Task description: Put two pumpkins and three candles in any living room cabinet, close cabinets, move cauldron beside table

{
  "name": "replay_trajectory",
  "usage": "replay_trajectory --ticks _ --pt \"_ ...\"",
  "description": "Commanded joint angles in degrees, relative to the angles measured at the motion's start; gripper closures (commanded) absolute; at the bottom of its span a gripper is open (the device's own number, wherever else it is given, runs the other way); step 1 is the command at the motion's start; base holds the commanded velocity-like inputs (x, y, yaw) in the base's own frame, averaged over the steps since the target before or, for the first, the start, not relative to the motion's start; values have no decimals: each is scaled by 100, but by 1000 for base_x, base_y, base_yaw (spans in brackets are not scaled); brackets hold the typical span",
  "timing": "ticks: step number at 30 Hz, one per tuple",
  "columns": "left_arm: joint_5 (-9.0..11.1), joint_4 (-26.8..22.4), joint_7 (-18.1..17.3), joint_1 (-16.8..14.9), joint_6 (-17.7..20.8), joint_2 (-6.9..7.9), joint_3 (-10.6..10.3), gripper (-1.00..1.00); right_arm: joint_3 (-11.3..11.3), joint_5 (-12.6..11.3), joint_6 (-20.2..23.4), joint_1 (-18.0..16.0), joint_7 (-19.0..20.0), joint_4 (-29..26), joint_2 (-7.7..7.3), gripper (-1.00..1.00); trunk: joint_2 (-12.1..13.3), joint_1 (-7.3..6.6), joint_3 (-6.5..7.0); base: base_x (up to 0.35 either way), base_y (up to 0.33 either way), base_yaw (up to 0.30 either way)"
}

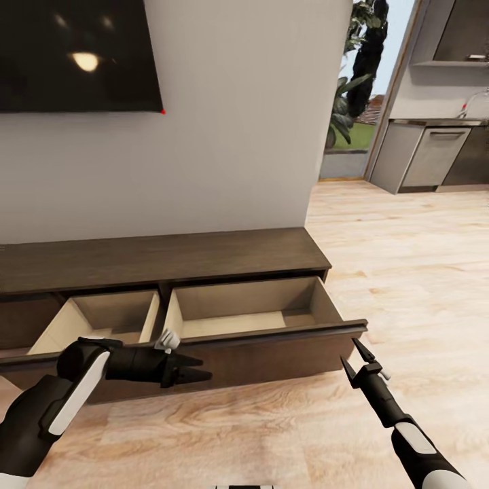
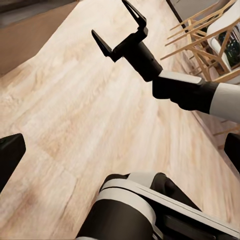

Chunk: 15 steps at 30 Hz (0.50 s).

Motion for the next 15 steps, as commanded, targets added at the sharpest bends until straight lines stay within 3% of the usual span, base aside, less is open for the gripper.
replay_trajectory --ticks 1,7,15 --pt "-5 1 -8 -6 20 2 -14 -100 -4 -25 46 -3 3 8 -1 -100 0 -3 18 0 0 0" --pt "-17 8 12 -9 20 0 -35 -100 14 1 57 42 9 14 -115 -100 8 -19 151 0 0 0" --pt "-18 11 164 -10 24 0 -41 -100 27 -1 93 534 77 4 -222 -100 19 -40 328 0 0 0"
